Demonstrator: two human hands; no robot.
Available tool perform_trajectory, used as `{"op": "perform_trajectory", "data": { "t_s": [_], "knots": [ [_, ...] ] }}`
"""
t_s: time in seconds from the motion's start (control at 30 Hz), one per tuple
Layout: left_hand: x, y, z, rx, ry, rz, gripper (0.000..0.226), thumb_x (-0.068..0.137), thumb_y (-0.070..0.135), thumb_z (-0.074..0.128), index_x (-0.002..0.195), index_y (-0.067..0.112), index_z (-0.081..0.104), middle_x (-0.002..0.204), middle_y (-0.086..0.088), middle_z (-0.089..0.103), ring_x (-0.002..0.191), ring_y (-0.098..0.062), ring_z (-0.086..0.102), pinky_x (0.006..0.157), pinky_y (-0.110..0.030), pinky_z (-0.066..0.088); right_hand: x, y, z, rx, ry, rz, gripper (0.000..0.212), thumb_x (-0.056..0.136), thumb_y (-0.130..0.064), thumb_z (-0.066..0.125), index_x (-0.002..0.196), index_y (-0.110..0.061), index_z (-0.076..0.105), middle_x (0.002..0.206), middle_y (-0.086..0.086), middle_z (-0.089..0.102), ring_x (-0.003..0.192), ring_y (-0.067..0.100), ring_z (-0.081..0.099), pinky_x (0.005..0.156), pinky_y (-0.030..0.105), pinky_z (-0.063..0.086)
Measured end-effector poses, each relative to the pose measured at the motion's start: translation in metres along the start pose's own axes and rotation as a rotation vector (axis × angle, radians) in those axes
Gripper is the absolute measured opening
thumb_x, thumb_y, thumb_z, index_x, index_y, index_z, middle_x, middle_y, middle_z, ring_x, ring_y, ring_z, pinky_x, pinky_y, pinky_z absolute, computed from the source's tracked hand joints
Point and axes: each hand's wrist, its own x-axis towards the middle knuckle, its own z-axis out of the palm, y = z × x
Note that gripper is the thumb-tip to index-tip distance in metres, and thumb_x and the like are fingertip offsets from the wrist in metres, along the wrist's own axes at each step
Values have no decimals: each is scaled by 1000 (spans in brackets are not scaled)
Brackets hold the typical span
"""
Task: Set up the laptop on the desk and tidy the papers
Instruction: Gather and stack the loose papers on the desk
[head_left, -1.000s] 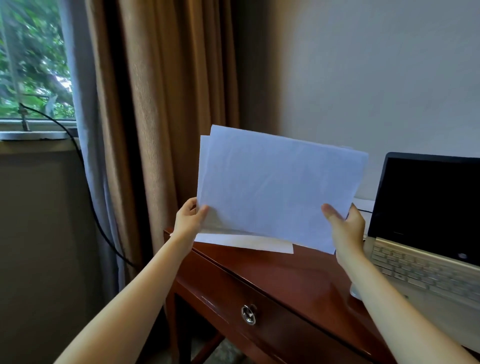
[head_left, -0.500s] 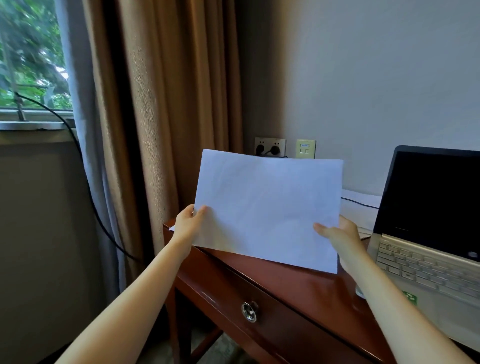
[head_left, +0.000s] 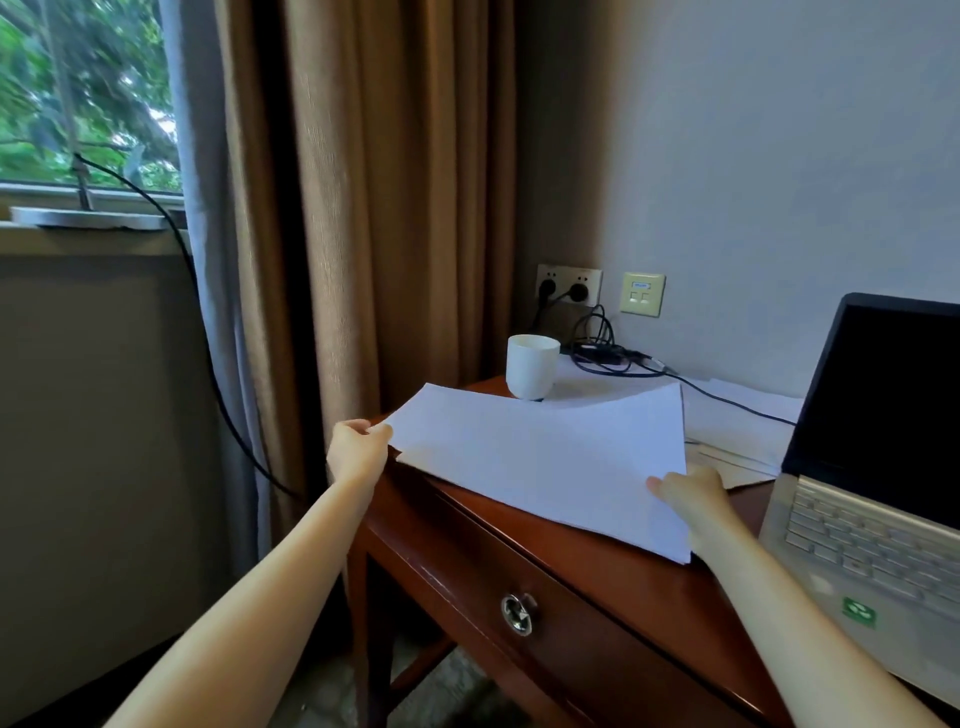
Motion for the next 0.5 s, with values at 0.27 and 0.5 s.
{"op": "perform_trajectory", "data": {
  "t_s": [0.27, 0.5],
  "knots": [
    [-4, 11, 15, -1, -137, -53, 14, 85, 7, 54, 70, 7, 56, 74, -9, 57, 78, -26, 54, 64, -28, 48, 4, 2, -4, -8, 7, 20, 20, 89, 6, 51, 106, 6, 59, 95, 14, 55, 86, 25, 51, 73, 30, 38],
    [-26, 26, 5, 97, 155, 291, 34, 92, 3, 33, 60, 10, 41, 59, -4, 40, 60, -23, 36, 53, -31, 23, 0, 0, -9, 18, 3, 29, 11, 89, 7, 51, 94, -2, 55, 93, 13, 55, 84, 26, 50, 74, 30, 36]
  ]
}}
